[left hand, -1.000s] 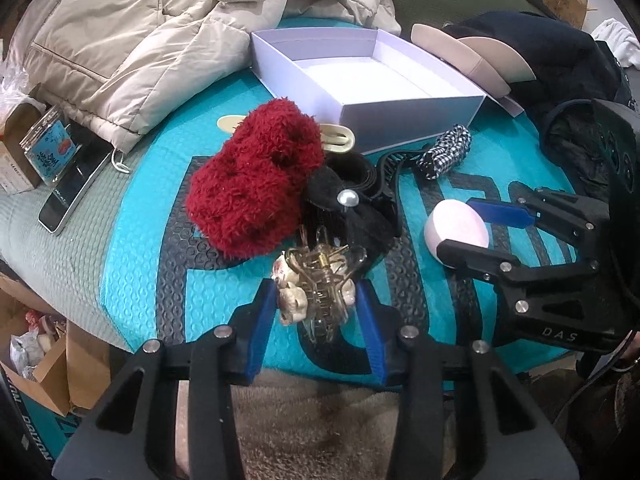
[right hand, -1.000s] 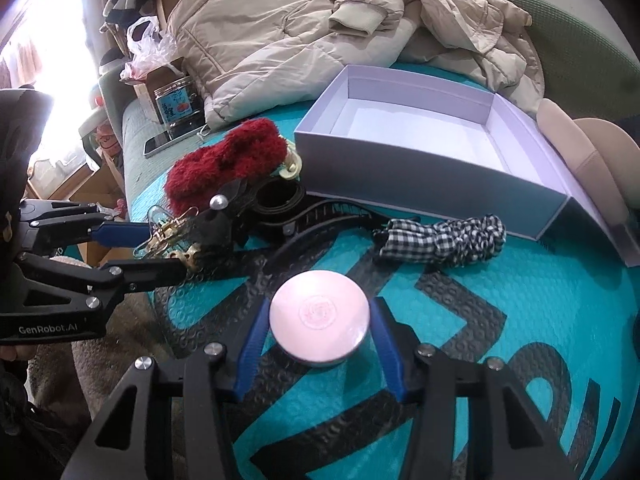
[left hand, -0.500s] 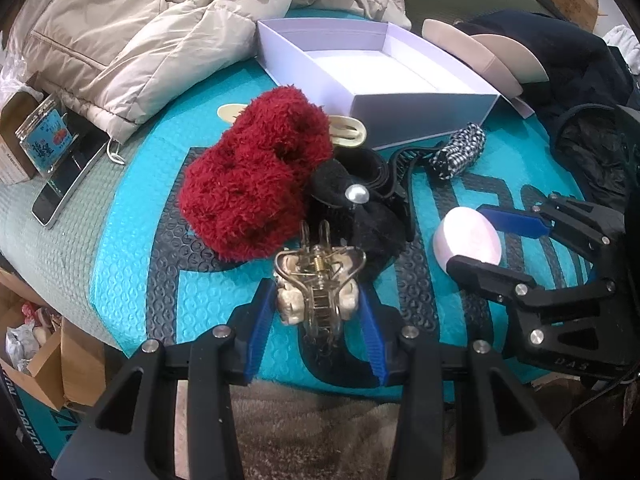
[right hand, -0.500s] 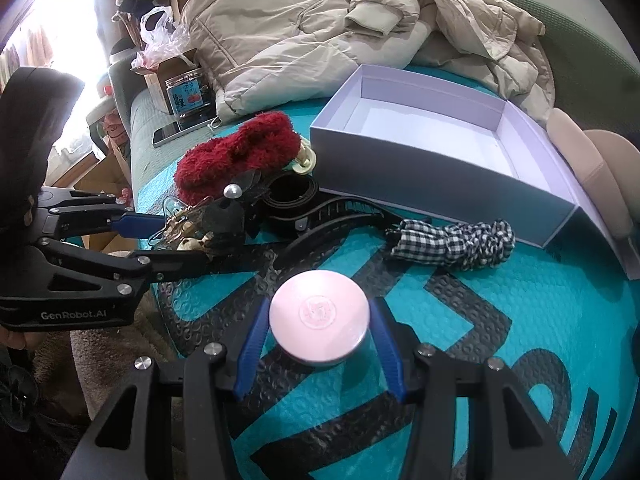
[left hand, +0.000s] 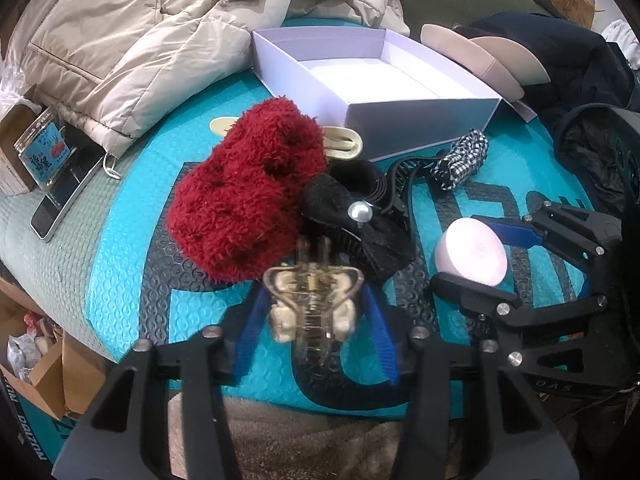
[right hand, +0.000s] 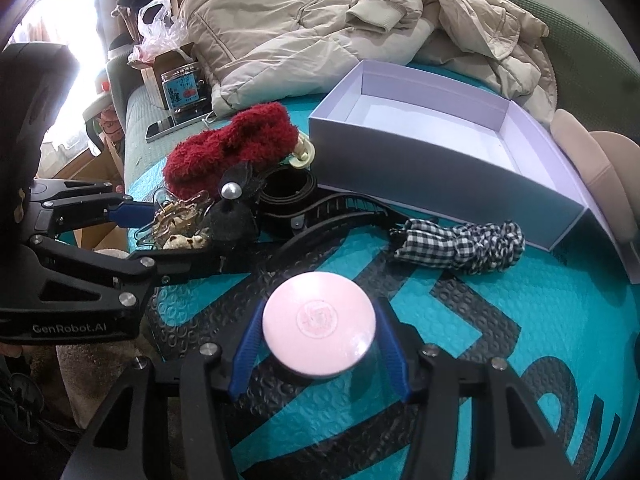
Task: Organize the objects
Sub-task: 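Lift and carry the clip with the left tool while the right tool carries the compact to the box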
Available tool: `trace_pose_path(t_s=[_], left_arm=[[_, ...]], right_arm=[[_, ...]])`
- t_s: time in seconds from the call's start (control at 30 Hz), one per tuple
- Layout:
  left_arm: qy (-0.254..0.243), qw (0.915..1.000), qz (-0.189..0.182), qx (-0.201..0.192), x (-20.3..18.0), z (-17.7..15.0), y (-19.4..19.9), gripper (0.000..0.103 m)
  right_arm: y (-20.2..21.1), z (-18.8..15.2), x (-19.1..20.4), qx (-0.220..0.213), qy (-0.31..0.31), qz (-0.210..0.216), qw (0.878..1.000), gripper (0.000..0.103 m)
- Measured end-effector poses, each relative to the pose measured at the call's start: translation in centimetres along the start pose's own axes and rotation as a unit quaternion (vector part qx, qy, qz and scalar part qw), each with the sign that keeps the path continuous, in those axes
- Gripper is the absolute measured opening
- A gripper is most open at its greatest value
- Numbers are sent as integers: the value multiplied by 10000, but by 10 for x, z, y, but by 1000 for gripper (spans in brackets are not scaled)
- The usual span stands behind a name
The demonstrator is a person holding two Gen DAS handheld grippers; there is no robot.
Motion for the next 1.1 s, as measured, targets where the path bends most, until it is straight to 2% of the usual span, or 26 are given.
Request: trace_pose_path(t_s=[0.17, 0.5, 1.1], left_arm=[[64, 9999, -119, 15, 3, -1, 5, 42], [51, 9998, -29, -202, 0, -2, 35, 41], [-153, 9977, 106, -651, -42, 24, 89, 41]], right_arm=[[1, 1, -1, 17, -33, -24, 10000, 51], [22, 1, -3, -148, -97, -76, 9998, 51], [78, 3, -13, -647, 173, -214, 9975, 51]])
Point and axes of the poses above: each gripper's, at about its wrist camera, not at the fingertips, and y roughly against the way its jaws point, x to its left, z to its top, the point moved 4 cm from there along -y, roughly the way its jaws point, and after that the axes turned 5 degrees about x, right-handed, at the moved point
